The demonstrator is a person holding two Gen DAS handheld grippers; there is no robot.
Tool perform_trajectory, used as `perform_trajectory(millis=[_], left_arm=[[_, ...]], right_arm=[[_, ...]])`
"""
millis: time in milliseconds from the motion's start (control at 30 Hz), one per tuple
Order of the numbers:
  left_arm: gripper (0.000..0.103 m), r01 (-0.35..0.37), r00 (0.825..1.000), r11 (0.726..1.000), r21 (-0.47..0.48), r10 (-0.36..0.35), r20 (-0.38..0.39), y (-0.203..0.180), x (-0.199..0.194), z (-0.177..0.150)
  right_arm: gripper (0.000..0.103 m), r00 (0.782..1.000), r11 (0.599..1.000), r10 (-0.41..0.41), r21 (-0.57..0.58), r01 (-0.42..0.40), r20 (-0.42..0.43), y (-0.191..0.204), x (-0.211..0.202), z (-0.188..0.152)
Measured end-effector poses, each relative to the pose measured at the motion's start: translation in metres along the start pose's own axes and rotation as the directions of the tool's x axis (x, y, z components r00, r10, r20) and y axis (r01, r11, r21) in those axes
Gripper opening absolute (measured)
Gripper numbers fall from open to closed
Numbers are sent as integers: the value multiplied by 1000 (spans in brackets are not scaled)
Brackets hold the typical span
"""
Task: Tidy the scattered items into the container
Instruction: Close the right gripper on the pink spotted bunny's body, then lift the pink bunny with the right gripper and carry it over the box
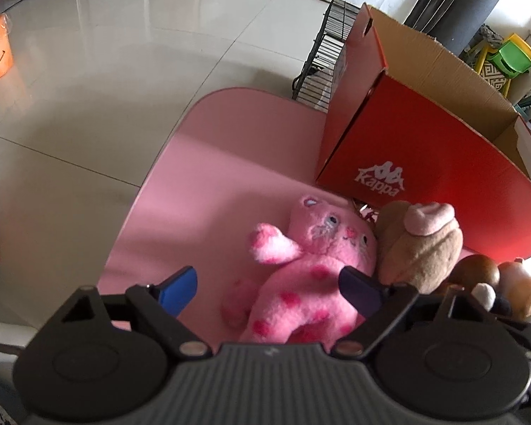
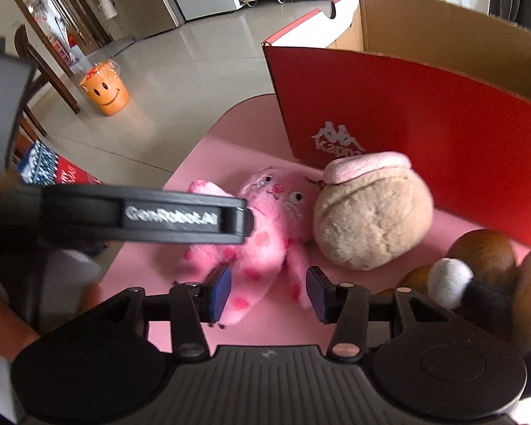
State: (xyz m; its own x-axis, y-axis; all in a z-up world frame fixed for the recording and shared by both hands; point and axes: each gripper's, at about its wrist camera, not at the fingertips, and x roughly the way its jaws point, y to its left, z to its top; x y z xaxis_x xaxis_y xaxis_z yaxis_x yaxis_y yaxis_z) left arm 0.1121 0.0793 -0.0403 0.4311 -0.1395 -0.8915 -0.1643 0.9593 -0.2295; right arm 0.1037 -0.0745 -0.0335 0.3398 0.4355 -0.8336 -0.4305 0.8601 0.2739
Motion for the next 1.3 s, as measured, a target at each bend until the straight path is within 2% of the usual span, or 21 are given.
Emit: perform_trajectory(millis=[100,367,500,600,733,1067,1133,1200,1300], left_arm=[[91,17,1000,1000,-3,-17,-2,1,4,0],[78,61,998,998,27,-60,-9,-2,6,2],[75,84,996,996,40,-83,-25,-6,9,-1],[74,94,995,995,41,-93,-21,-7,11,-5],[56,124,992,992,25,-124,-5,-6,7,-7],[53,134,991,991,16,-135,22,-8,-7,-12],[52,132,991,991,18,-133,33,-9,-13,-11],[51,130,991,991,22,-130,42,-12,-19,-11],[51,115,992,992,49,-117,43,-17,-24,-14]], right_arm=[[60,1000,1000,6,-9,-6,-1,2,7,1],[60,999,998,-48,-47,49,8,4,22,-3],[49,1000,999,-4,-39,4,1,0,26,-5],[42,1000,998,-7,-66,7,0,4,26,-5],[39,1000,998,9,-55,-9,10,0,20,-5],[37,999,997,37,-73,-34,39,2,4,-7],[35,997,996,49,-73,-45,53,0,-7,-7],[24,996,995,64,-74,-59,67,2,-14,-6],[24,997,997,48,-66,-44,65,5,-9,-5]])
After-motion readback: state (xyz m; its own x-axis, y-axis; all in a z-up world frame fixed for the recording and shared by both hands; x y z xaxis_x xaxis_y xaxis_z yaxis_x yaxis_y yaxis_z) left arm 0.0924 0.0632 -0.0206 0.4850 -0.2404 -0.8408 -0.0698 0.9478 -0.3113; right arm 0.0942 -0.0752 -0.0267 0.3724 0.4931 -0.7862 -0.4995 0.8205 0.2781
